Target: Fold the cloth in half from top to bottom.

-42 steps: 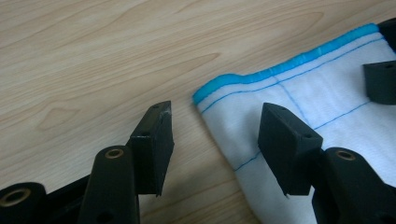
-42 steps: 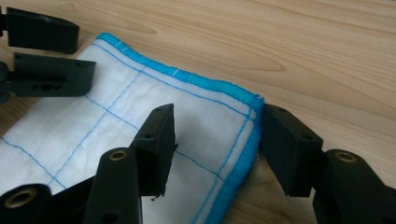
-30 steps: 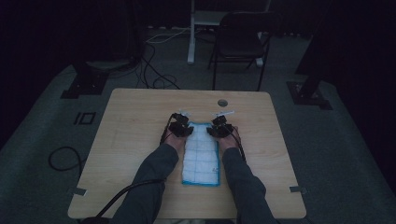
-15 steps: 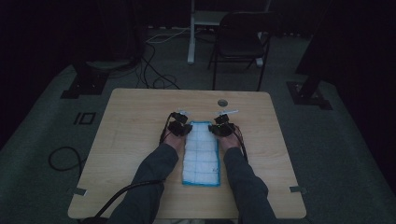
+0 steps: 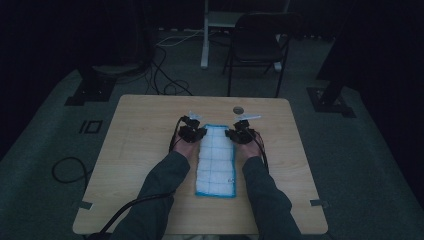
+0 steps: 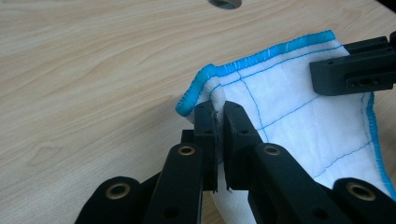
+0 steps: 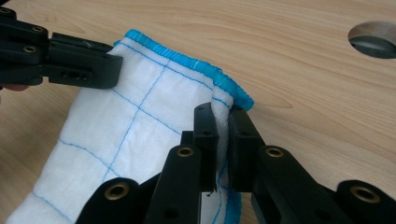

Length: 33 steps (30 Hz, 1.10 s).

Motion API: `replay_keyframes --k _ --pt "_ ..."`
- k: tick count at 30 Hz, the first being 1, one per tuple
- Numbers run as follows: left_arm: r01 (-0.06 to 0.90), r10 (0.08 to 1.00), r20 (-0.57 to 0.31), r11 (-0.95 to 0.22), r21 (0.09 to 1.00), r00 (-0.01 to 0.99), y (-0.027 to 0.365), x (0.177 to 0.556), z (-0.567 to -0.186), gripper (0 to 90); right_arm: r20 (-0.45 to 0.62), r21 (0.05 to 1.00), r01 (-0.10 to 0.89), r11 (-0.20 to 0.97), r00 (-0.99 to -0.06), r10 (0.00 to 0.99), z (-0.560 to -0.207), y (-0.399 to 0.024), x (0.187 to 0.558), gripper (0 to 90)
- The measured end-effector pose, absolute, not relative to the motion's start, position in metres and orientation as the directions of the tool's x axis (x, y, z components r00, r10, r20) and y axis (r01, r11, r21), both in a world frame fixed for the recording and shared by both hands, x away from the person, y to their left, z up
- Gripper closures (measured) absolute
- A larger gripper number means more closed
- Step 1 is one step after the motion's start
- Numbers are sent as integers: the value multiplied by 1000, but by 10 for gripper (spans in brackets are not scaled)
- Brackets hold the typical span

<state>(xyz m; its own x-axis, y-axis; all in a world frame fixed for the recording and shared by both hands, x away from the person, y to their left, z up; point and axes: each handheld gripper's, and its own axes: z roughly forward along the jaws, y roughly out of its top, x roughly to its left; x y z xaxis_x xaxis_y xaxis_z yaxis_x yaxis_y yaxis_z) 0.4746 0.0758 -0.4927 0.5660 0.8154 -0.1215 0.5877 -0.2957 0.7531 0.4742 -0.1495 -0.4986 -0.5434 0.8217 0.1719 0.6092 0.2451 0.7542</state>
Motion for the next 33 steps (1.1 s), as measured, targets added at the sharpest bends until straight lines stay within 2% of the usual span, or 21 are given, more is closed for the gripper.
replay_keyframes --k 17,33 --pt "555 798 -148 -260 790 585 81 466 -477 860 137 786 559 265 -574 807 -480 -152 462 849" --pt "518 775 -133 -275 810 618 86 453 -470 860 98 804 513 302 -614 783 -472 -152 445 849"
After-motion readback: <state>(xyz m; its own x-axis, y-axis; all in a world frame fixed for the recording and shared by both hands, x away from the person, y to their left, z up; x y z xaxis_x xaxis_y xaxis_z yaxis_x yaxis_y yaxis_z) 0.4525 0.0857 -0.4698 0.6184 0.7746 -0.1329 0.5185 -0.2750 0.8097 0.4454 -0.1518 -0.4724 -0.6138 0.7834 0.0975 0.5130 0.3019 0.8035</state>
